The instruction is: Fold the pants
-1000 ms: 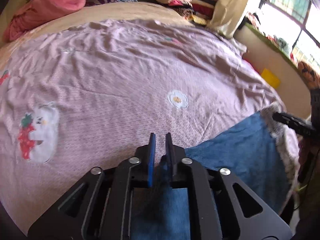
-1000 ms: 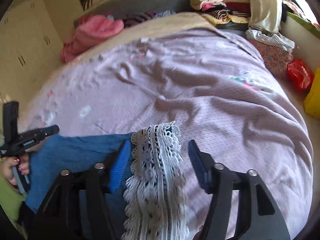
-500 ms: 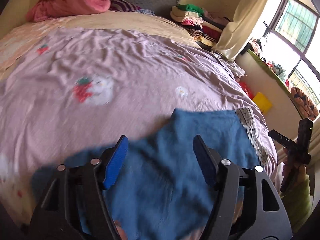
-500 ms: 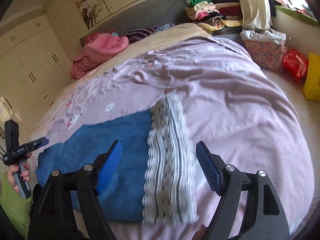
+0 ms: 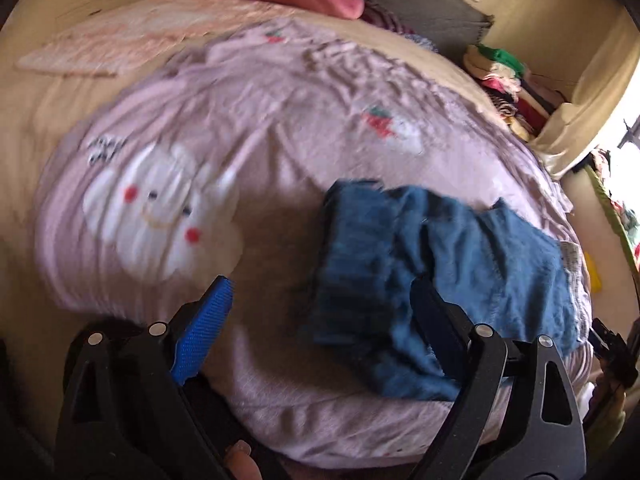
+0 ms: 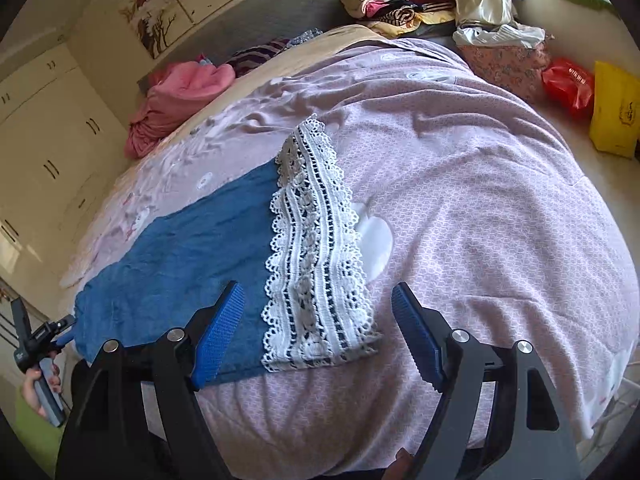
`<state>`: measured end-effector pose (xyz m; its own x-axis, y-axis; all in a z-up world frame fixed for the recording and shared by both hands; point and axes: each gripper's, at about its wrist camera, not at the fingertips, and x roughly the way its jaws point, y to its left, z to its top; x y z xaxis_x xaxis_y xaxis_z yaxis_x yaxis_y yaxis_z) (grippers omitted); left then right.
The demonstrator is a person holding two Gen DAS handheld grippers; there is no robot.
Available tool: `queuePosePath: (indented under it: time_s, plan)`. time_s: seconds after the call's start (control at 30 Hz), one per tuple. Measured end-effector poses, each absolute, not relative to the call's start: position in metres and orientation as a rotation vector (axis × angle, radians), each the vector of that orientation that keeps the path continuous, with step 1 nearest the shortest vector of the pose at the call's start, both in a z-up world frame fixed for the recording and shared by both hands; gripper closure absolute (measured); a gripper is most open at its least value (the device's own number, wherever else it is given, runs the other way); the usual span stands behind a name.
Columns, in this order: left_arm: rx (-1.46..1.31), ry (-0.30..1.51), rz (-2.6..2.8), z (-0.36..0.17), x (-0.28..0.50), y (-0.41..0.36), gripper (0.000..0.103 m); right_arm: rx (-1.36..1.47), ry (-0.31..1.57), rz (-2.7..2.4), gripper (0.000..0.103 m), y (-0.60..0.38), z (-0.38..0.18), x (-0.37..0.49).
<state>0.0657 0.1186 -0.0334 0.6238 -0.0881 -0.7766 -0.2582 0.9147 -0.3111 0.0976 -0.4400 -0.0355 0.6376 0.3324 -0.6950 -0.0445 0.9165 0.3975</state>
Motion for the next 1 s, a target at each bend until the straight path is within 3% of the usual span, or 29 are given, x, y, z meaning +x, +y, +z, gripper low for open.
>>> queuePosePath:
  time_s: [0.13, 0.2, 0.3, 0.47, 0.73, 0.8, 1.0]
  plan:
    - [-0.437, 0.883, 0.026, -0.038, 0.071, 0.105, 0.024, 0.361, 0.883, 0.214, 0.028, -0.440, -0.045, 0.102]
    - [-0.408, 0.885, 0.007, -0.039, 0.077, 0.094, 0.065, 0.360, 0.897, 0.213, 0.028, -0.437, -0.050, 0.105]
    - [-0.362, 0.889, 0.021, -0.041, 0.087, 0.087, 0.070, 0.336, 0.906, 0.199, 0.028, -0.432, -0.053, 0.107]
    - [-0.212, 0.844, 0.078, -0.016, 0.096, 0.095, 0.070, 0.300, 0.912, 0.184, 0.028, -0.428, -0.052, 0.106]
    - [-0.230, 0.945, 0.072, -0.055, 0.096, 0.099, 0.061, 0.247, 0.926, 0.153, 0.028, -0.422, -0.059, 0.108]
    - [-0.251, 0.934, 0.091, -0.053, 0.093, 0.106, 0.048, 0.260, 0.916, 0.153, 0.028, -0.424, -0.055, 0.105]
    - [-0.256, 0.836, 0.129, -0.017, 0.065, 0.121, 0.033, 0.289, 0.867, 0.157, 0.028, -0.434, -0.038, 0.089]
